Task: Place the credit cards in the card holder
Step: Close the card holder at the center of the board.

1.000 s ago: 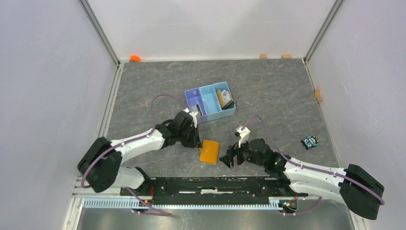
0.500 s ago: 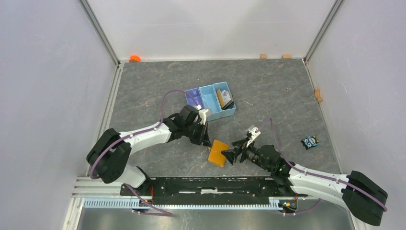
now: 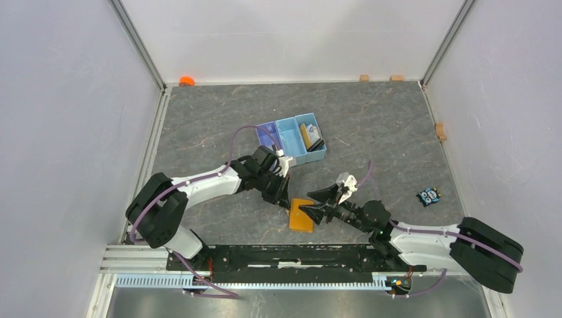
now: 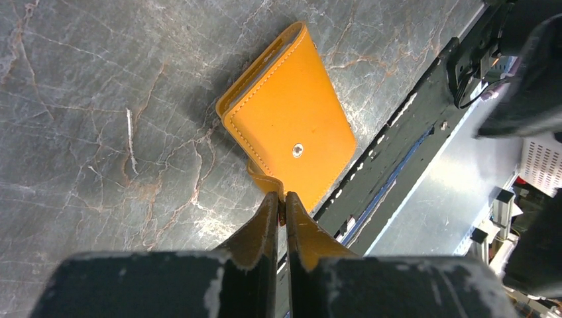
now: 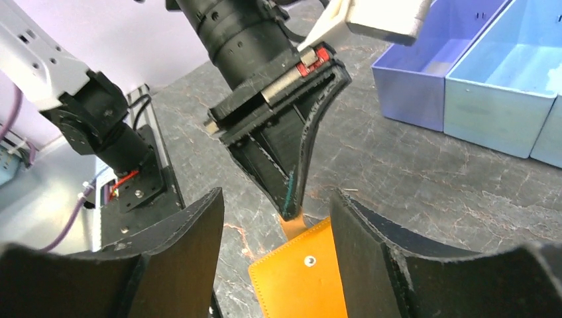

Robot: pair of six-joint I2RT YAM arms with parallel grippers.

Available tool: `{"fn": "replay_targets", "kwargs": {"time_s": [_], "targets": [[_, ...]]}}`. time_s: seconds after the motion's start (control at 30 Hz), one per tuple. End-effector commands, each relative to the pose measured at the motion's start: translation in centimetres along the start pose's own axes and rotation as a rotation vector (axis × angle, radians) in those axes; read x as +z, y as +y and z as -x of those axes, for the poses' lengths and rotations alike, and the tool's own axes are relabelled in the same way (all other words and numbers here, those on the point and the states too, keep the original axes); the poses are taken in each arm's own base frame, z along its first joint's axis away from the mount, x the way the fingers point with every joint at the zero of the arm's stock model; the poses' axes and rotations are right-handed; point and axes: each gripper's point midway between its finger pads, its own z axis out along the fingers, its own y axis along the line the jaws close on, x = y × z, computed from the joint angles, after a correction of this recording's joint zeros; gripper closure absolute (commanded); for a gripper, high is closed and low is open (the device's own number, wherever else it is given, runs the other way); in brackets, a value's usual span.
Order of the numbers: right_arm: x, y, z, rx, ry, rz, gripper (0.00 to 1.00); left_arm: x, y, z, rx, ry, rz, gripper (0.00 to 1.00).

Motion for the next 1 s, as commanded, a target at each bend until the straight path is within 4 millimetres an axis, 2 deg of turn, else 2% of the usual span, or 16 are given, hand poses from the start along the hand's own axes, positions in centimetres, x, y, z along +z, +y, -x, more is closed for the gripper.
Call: {"fn": "replay_targets", "kwargs": {"time_s": [0.0, 0.2, 0.33, 0.6, 0.63, 0.97], "targets": [[-3.6, -1.5, -5.4, -0.053, 0.108, -0.019, 0.35, -1.6, -1.2, 1.6, 0.047, -0.055, -0.016, 0.87], [-3.1, -1.7, -6.6, -0.106, 0.144, -0.043, 0.37, -2.0, 0.1, 2.1, -0.023, -0.054, 0.039, 0.87], [-1.9, -1.4, -7.0, -0.119, 0.153, -0.040, 0.35, -2.3, 0.1, 2.4, -0.053, -0.082, 0.028, 0.87], [-0.3, -3.1, -8.6, -0.194, 0.221, -0.144, 0.32, -1.9, -0.1, 2.3, -0.105, -0.058, -0.012, 0.87], [0.8, -2.9, -8.2, -0.193, 0.206, -0.140, 0.32, -1.9, -0.1, 2.3, -0.108, -0.055, -0.014, 0.87], [4.2, -3.1, -9.3, -0.226, 0.248, -0.147, 0.31, -1.3, -0.1, 1.8, -0.143, -0.021, -0.038, 0.85]]}}
